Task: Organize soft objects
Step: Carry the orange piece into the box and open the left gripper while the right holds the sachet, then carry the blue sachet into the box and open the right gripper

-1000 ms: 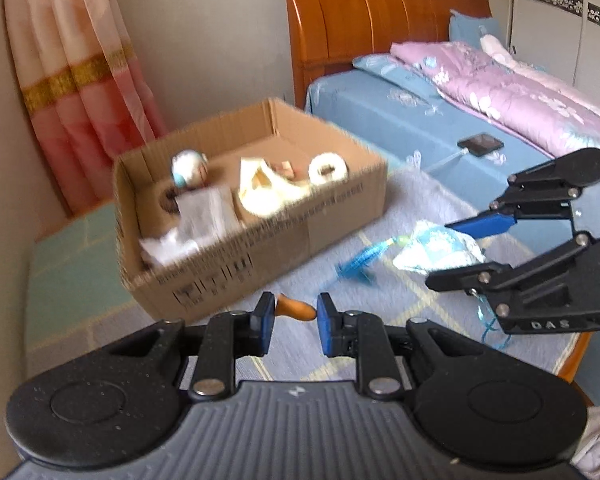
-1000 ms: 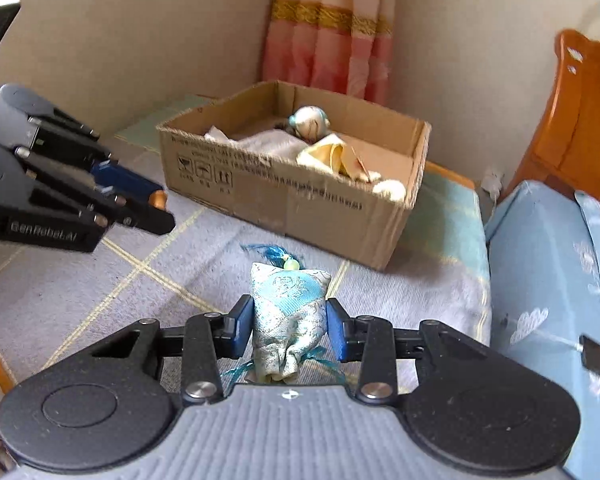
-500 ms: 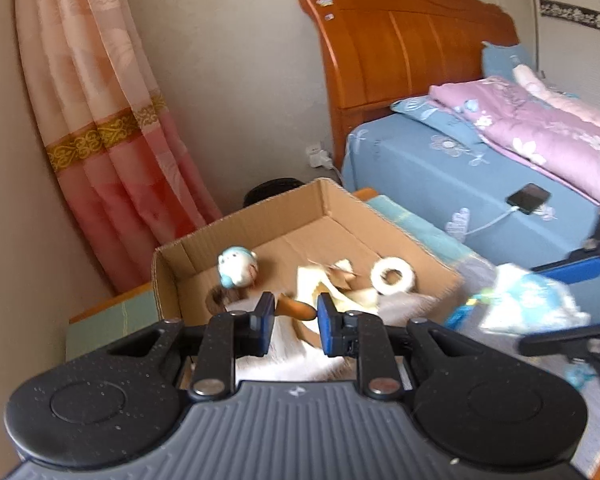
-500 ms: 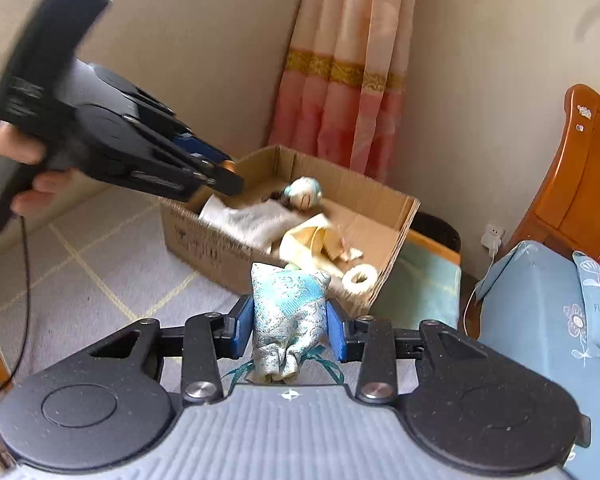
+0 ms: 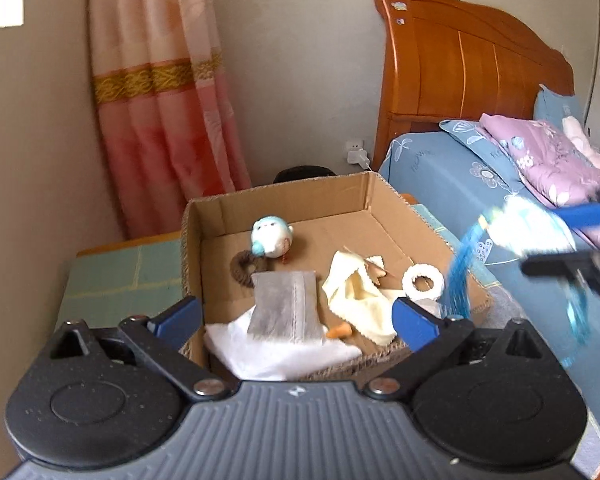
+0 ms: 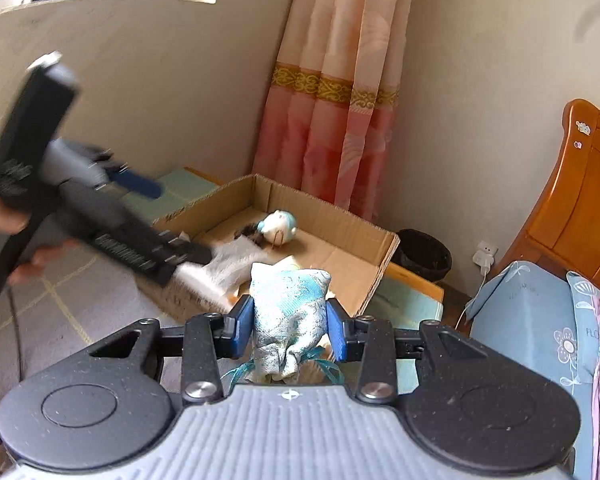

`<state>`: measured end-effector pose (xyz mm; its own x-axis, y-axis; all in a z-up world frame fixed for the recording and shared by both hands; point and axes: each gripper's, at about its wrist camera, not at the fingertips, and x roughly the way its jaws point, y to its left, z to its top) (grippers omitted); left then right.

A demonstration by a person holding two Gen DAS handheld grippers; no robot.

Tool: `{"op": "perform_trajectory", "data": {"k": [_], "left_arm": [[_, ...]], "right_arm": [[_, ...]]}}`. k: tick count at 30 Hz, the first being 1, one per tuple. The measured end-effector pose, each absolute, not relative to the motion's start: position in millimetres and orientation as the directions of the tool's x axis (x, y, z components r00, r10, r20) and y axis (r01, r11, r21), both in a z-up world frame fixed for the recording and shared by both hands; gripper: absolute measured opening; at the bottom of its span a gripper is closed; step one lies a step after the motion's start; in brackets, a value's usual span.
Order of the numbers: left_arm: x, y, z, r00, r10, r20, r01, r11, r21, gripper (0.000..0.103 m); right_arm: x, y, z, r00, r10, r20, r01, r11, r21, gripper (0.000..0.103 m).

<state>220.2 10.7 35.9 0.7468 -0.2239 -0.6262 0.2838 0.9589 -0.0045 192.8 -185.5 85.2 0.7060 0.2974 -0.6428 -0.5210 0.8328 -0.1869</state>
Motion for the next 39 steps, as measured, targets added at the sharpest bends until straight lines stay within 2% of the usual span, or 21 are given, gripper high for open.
{"op": "perform_trajectory", "data": {"k": [9, 14, 26, 28, 29, 30, 39], "left_arm": [[174.3, 19.8, 29.7, 0.755, -0.192, -0.627, 0.244, 0.97, -0.003, 0.101], [160.0, 20.5, 20.4, 0.775, -0.118, -0.621, 0.21, 0.975, 0.076, 0.101], [157.6, 48.0, 18.5, 0.796, -0.051, -0.604, 0.107, 0.993, 0.058, 0.101], [158.2, 47.5, 16.7, 0.799, -0.038, -0.6, 0.102, 0.992, 0.072, 0.101], [158.3, 47.1, 16.2, 0.799, -0.034, -0.6, 0.101, 0.992, 0.077, 0.101], [158.3, 47.5, 15.8, 0.8, -0.035, -0.599, 0.102, 0.992, 0.079, 0.101], [152.6, 41.7, 21.2, 0.825, -0.014, -0.565, 0.095, 0.989, 0.114, 0.102]], "right_arm": [[243.7, -179.5, 105.8, 0.684, 0.333, -0.649, -0.511, 0.854, -0.101, 0.043], [273.2, -173.9, 103.9, 0.676, 0.321, -0.663, -0.493, 0.866, -0.084, 0.043], [348.7, -157.4, 85.0, 0.635, 0.291, -0.715, -0.45, 0.892, -0.037, 0.044], [359.2, -155.2, 78.8, 0.639, 0.272, -0.719, -0.43, 0.902, -0.041, 0.057], [363.4, -153.6, 75.4, 0.641, 0.261, -0.722, -0.423, 0.905, -0.049, 0.073], [364.9, -152.7, 71.9, 0.642, 0.256, -0.722, -0.419, 0.906, -0.051, 0.081], [342.3, -162.0, 61.5, 0.637, 0.263, -0.725, -0.362, 0.932, 0.021, 0.098]]}}
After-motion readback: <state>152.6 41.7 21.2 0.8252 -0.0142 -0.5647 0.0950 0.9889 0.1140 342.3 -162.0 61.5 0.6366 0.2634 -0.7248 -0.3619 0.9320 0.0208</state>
